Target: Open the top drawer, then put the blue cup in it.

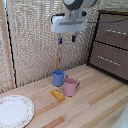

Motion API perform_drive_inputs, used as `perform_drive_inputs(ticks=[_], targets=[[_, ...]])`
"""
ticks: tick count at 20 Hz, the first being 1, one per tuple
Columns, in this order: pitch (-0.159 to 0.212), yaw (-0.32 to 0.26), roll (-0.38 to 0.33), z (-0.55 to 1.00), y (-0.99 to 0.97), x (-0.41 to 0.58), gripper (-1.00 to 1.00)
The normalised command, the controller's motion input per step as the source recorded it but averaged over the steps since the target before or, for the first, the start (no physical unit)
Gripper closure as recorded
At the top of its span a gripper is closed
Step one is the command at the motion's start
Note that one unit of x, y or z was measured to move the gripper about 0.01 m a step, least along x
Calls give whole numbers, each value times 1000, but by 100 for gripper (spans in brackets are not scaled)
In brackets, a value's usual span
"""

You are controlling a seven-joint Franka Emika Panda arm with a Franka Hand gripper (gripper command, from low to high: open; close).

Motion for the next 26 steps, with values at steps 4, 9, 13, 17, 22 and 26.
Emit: perform_drive_inputs(ticks=[4,9,13,17,22,26], targets=[[0,89,-350,54,-284,-172,-100],[-1,88,-374,0,-287,-139,-100],[-8,69,-375,0,-281,-27,-100],[-16,64,-375,0,-276,0,-100],[-17,65,-375,0,-276,0,-100],[-15,66,-375,0,-280,-3,-100]])
